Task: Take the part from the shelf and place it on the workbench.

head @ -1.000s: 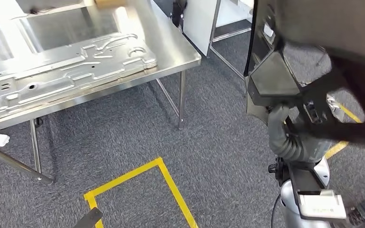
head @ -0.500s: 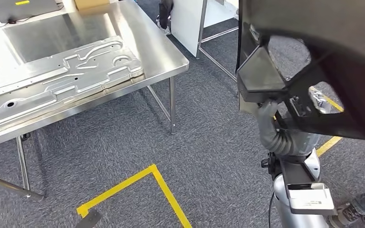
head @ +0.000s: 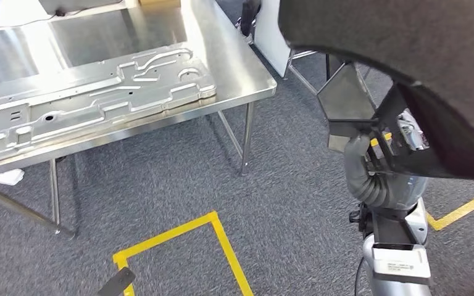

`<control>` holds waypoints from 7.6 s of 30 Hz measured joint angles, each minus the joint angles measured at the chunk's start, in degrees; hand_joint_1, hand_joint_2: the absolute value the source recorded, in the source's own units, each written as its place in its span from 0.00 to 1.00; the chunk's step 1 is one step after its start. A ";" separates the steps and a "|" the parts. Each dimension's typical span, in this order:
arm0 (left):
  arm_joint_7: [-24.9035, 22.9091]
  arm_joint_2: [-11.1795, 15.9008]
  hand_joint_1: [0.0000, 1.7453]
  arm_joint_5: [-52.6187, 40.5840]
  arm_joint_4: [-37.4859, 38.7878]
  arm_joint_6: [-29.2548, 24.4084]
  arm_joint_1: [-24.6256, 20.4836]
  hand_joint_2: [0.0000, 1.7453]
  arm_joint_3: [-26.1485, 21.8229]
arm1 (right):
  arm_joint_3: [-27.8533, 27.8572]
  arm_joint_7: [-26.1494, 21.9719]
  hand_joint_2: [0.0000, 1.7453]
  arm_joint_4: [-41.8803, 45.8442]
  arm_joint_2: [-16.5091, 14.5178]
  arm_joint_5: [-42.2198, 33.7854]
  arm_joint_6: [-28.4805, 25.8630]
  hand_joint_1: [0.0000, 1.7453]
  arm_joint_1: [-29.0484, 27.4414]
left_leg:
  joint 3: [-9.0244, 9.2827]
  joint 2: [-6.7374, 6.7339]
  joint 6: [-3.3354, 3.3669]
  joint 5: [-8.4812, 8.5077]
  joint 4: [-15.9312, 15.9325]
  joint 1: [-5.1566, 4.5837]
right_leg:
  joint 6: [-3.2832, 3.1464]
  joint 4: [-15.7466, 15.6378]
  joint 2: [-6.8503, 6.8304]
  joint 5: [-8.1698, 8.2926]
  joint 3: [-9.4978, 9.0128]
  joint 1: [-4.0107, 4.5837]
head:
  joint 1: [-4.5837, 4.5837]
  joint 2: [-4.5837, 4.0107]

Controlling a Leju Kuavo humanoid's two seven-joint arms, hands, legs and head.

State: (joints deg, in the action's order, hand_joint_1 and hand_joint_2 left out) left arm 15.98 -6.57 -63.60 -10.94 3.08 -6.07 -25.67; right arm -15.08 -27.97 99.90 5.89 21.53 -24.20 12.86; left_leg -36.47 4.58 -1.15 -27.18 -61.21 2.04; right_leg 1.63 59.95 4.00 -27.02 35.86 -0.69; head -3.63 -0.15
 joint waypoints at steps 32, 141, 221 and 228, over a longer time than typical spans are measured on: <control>-0.79 -0.45 0.00 0.01 -0.01 0.20 0.11 1.00 0.12 | -0.33 -0.04 1.00 0.09 0.95 -1.22 0.42 1.00 0.35 | 0.27 0.14 0.53 0.13 0.11 -0.73 | 0.30 -0.36 -2.75 -0.99 -1.66 0.18 | 0.39 0.00; -0.90 -1.25 0.00 -0.20 0.10 -0.41 0.29 1.00 0.69 | -0.80 0.28 1.00 1.44 0.70 0.55 -0.71 1.00 -0.11 | -1.82 -4.07 1.66 1.15 -0.64 -1.02 | 1.21 5.46 -3.90 -6.48 -4.46 -0.56 | 2.47 0.00; 13.65 0.51 0.00 -4.70 -0.18 1.75 -1.78 1.00 8.70 | -18.12 23.50 1.00 -82.01 -4.75 23.50 4.44 1.00 43.40 | -0.97 -3.69 -0.55 1.08 -0.03 0.34 | 2.14 -2.24 -3.76 -3.23 -5.81 -1.05 | 0.68 0.00; 13.54 1.00 0.00 -4.81 -0.18 1.75 -1.69 1.00 9.74 | -20.73 20.58 1.00 -82.66 -8.05 29.53 0.36 1.00 43.08 | -0.95 -3.80 -0.58 1.09 -0.02 0.33 | 2.13 -2.20 -3.65 -3.23 -5.74 -1.04 | 0.73 0.00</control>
State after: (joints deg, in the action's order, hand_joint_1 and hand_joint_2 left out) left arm 29.52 -5.57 -68.41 -11.13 4.83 -7.76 -15.93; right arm -35.81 -7.38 17.23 -2.16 51.07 -23.83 55.94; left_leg -37.43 0.78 -1.73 -26.09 -61.23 2.38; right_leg 3.77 57.75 0.35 -30.25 30.12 -1.74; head -2.90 -0.15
